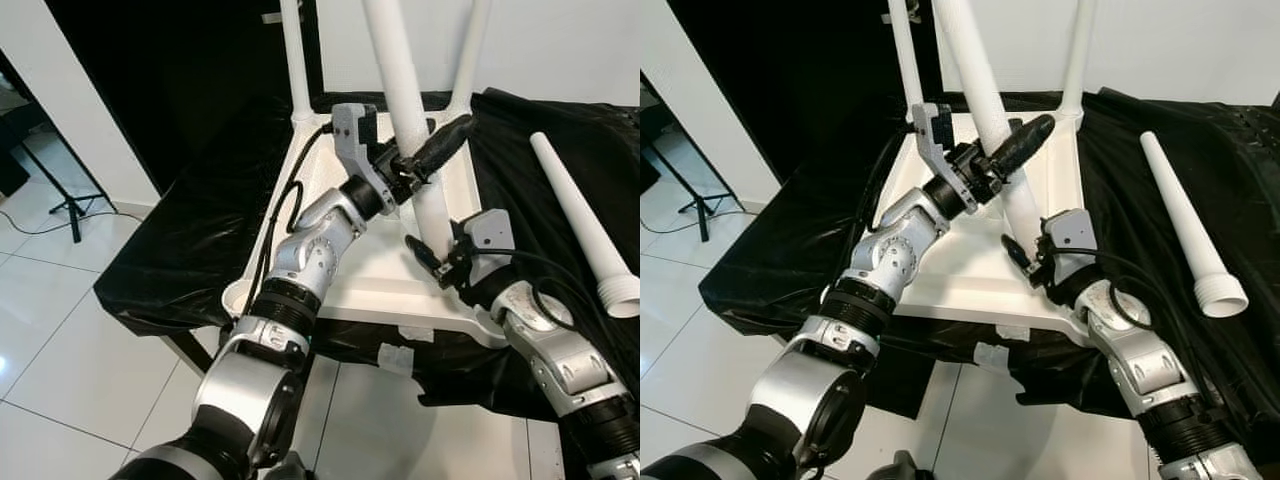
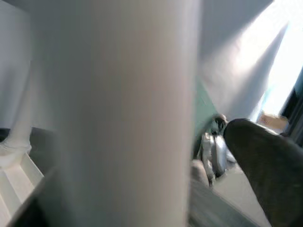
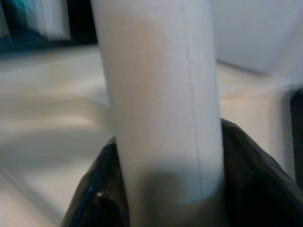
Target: Building children table
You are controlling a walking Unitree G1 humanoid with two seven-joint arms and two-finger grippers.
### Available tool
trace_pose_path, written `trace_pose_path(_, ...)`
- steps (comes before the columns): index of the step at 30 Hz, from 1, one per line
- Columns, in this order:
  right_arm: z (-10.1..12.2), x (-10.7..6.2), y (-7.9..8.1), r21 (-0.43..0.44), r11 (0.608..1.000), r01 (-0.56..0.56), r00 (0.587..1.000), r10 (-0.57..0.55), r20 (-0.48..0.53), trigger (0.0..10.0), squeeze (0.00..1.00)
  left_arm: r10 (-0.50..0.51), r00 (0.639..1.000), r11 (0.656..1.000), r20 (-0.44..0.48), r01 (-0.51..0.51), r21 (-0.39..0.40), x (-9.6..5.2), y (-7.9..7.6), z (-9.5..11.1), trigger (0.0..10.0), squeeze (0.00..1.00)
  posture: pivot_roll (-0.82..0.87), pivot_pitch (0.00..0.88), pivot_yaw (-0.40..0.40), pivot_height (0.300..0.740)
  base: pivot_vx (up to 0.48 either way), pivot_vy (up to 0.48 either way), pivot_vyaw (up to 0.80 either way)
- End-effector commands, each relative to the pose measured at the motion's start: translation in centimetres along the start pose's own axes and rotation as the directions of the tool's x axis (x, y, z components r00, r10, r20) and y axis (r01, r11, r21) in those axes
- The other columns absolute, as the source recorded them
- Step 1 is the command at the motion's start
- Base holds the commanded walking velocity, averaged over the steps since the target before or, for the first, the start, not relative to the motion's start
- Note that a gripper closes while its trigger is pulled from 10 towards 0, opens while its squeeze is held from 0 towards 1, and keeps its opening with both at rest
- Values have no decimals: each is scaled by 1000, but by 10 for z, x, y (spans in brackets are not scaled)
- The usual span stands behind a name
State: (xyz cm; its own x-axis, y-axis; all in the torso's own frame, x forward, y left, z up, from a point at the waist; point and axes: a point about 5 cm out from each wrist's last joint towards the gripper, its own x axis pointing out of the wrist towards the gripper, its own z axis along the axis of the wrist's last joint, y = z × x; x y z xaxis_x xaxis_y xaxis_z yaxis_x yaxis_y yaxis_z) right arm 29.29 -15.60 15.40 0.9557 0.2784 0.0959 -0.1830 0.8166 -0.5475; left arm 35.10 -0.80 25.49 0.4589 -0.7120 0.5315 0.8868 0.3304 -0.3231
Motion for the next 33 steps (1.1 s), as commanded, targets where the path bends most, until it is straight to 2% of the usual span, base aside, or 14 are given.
trace_pose_path(1, -5, -2, 6, -161, 984, 70, 997, -73, -15, 0, 0, -2, 995, 997, 100, 10, -81, 25, -22, 0, 10000, 361, 7, 0, 76, 740, 0, 0, 0)
trace_pose_path(3, -5, -2, 6, -161, 984, 70, 997, -73, -15, 0, 0, -2, 995, 997, 100, 10, -81, 25, -22, 0, 10000, 361, 7, 0, 76, 740, 0, 0, 0)
trace_pose_path(4, -8, -6, 8, -280, 953, 115, 992, -123, -11, 0, 0, 14, 991, 994, 133, 1, -114, 29, -25, 8, 10000, 0, 4, 0, 77, 740, 0, 0, 0)
trace_pose_path(7, -8, -6, 8, -280, 953, 115, 992, -123, -11, 0, 0, 14, 991, 994, 133, 1, -114, 29, -25, 8, 10000, 0, 4, 0, 77, 740, 0, 0, 0)
trace_pose_path(11, -14, -17, 8, -576, 785, 228, 971, -229, 72, 0, 0, 62, 981, 982, 183, -26, -189, 34, -27, 20, 10000, 0, 5, 0, 82, 740, 0, 0, 0)
trace_pose_path(14, -14, -17, 8, -576, 785, 228, 971, -229, 72, 0, 0, 62, 981, 982, 183, -26, -189, 34, -27, 20, 10000, 0, 5, 0, 82, 740, 0, 0, 0)
trace_pose_path(15, -15, -23, 3, -641, 702, 309, 946, -296, 132, 0, 0, 96, 979, 975, 177, -57, -214, 34, -22, 22, 8353, 0, 1, 0, 94, 740, 0, 0, 0)
trace_pose_path(17, -15, -24, 1, -651, 681, 335, 937, -313, 154, 0, 0, 107, 979, 973, 171, -67, -221, 34, -21, 22, 8353, 0, 1, 0, 94, 740, 0, 0, 0)
trace_pose_path(19, -11, -26, 3, -679, 631, 374, 924, -313, 219, 0, 0, 105, 979, 973, 177, -64, -222, 35, -20, 22, 0, 0, 0, 0, 97, 740, 0, 0, 0)
trace_pose_path(23, -10, -28, 9, -696, 595, 402, 914, -312, 260, 0, 0, 97, 975, 970, 198, -48, -239, 35, -22, 25, 0, 0, -1, 0, 97, 740, 0, 0, 0)
trace_pose_path(24, -11, -27, 11, -697, 599, 394, 917, -308, 253, 3059, 0, 93, 974, 968, 206, -41, -246, 35, -22, 26, 0, 0, -1, 0, 97, 740, 0, 0, 0)
trace_pose_path(27, -12, -27, 12, -695, 604, 391, 918, -307, 250, 5765, 0, 89, 973, 968, 211, -35, -250, 35, -22, 27, 0, 0, -2, 0, 97, 740, 0, 0, 0)
trace_pose_path(28, -13, -27, 13, -684, 622, 381, 922, -306, 235, 10000, 0, 84, 973, 967, 215, -27, -252, 34, -23, 27, 0, 0, -3, 0, 96, 740, 0, 0, 0)
trace_pose_path(33, -18, -24, 16, -592, 744, 310, 949, -282, 143, 10000, 35, 75, 974, 972, 215, -23, -235, 34, -24, 27, 0, 0, -2, 0, 93, 740, 0, 0, 0)
